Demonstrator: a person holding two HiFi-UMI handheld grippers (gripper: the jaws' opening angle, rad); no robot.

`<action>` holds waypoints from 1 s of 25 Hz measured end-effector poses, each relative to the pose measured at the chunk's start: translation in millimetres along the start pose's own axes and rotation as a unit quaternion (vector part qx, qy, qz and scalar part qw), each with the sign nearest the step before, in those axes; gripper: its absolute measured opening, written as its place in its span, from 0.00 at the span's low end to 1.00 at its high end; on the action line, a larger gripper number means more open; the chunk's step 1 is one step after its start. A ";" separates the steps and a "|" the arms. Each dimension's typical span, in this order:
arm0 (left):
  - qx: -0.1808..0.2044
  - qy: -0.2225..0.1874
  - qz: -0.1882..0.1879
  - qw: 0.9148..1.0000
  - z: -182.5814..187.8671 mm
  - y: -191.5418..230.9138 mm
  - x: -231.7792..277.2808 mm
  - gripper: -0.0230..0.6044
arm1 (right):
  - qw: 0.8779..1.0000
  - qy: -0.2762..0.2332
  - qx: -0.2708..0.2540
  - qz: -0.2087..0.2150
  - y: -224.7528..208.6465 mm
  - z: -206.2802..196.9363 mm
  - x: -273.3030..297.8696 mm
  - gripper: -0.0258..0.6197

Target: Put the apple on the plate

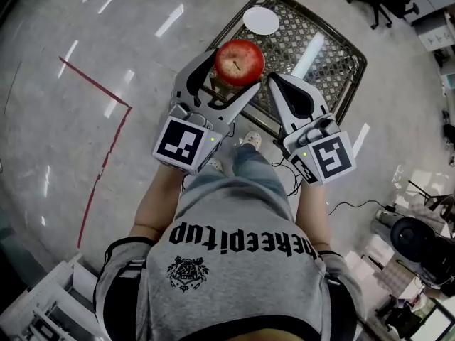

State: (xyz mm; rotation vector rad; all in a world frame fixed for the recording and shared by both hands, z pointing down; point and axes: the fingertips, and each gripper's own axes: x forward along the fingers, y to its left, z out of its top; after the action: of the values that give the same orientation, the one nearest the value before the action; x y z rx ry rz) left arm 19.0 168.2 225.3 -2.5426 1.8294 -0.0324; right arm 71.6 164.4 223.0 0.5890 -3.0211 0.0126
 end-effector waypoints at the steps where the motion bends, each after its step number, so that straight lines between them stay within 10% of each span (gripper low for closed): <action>1: -0.002 0.005 0.000 1.000 -1.8 -0.5 6.1 0.67 | 1.000 -0.001 0.000 0.003 -6.3 -0.1 1.2 0.04; 25: 0.013 0.022 0.037 0.999 -9.3 -9.9 128.5 0.67 | 0.998 -0.029 0.016 0.053 -126.7 -7.3 8.3 0.04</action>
State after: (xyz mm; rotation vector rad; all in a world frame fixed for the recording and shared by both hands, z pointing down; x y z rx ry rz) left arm 69.0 49.5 236.3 -2.4743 1.9238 -0.1129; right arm 111.9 43.9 230.4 0.4376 -3.1114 0.0512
